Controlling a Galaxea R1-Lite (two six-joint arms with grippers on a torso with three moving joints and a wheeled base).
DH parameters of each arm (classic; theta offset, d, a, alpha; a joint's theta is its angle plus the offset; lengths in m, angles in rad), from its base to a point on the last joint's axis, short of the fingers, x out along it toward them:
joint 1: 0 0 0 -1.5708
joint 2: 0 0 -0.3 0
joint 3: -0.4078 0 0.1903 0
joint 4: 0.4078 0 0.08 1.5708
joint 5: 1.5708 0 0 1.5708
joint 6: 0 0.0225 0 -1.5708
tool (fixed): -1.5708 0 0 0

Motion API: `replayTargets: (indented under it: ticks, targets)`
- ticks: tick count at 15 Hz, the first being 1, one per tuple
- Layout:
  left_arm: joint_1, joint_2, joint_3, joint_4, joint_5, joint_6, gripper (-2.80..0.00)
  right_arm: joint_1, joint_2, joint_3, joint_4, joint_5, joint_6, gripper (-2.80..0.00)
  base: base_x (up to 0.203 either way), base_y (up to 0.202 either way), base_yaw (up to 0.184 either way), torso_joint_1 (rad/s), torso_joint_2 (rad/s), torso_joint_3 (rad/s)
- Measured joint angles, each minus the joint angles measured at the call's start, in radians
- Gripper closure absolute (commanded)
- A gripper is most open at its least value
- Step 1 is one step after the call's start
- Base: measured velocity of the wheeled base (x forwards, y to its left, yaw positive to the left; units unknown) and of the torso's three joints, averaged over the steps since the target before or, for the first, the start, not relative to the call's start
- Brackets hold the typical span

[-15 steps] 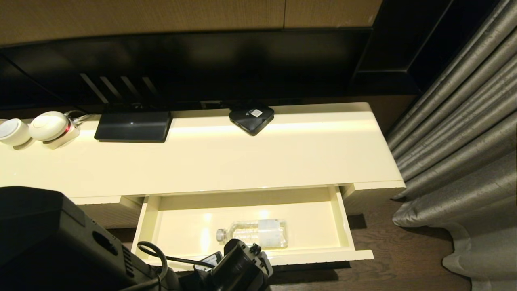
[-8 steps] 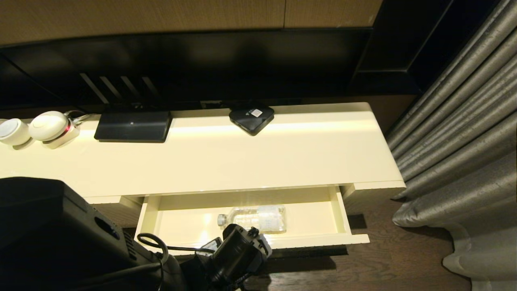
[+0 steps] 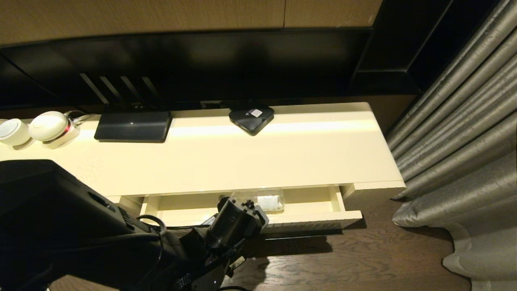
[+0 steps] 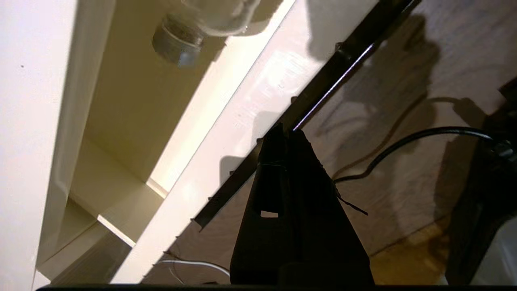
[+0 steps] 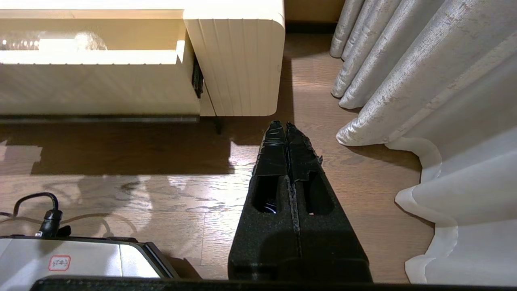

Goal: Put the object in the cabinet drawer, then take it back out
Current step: Close the drawer

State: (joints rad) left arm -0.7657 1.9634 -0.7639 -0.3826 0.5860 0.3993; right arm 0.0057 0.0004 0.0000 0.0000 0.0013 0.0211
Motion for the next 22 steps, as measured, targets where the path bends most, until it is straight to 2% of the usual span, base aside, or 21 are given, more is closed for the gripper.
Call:
replayTargets:
  ticks: [6,10,22]
  targets:
    - [0.051,0.064,-0.073,-0.086,-0.001,-0.001,0.0,0.0,0.0,0.0,0.0,-0.001,0.0,0.0,0.0,0.0,0.0,0.0,0.0,0.0]
    - [0.071,0.098,-0.132,-0.09,-0.002,-0.001,0.0,0.0,0.0,0.0,0.0,0.0,0.0,0.0,0.0,0.0,0.0,0.0,0.0,0.0]
    - [0.092,0.151,-0.213,-0.093,-0.004,-0.002,0.0,0.0,0.0,0.0,0.0,0.0,0.0,0.0,0.0,0.0,0.0,0.0,0.0,0.0]
